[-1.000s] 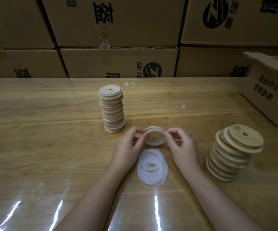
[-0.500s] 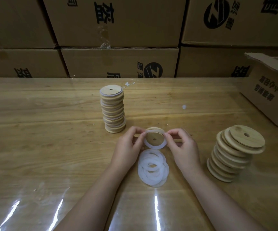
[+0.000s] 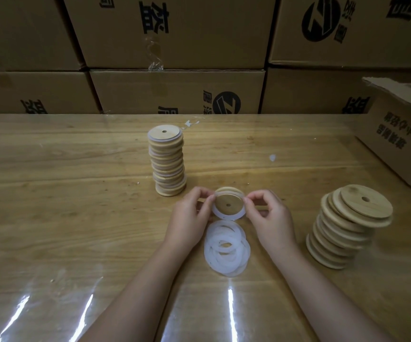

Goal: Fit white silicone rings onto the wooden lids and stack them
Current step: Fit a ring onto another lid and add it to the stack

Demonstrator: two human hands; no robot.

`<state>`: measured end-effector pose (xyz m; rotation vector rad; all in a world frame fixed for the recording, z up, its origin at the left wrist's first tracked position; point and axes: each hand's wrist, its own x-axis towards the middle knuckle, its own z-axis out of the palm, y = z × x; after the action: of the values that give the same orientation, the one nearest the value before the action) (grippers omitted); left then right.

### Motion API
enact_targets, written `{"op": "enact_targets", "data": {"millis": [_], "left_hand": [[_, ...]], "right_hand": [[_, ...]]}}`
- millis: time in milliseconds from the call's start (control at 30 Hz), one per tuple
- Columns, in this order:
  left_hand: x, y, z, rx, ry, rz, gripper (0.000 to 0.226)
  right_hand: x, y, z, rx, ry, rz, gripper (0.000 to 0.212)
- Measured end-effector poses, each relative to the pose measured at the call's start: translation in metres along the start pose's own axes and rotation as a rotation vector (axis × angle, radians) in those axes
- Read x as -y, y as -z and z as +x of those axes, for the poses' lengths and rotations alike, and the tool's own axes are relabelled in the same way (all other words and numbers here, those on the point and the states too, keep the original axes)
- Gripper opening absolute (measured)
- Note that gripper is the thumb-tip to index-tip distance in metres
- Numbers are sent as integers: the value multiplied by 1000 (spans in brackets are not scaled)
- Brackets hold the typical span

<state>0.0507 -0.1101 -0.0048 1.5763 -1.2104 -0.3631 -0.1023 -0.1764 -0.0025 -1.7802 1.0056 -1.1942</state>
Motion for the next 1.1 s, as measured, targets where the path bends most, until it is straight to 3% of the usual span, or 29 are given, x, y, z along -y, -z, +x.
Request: {"op": "enact_targets", "data": {"millis": [733,800,900,1100], "left_hand": [[0,0,5,-20,64,54,7],[-3,0,4,-21,32,24,9],[-6,1,1,-5,-121,35,33],[-6,2,2,3,-224,69,25]], "right_hand": [[-4,0,1,74,-59,-25,12],[-3,0,1,83,-51,-17,16],[-2,0,1,80,-27,-8,22],[-1,0,0,98,13,19,26]]}}
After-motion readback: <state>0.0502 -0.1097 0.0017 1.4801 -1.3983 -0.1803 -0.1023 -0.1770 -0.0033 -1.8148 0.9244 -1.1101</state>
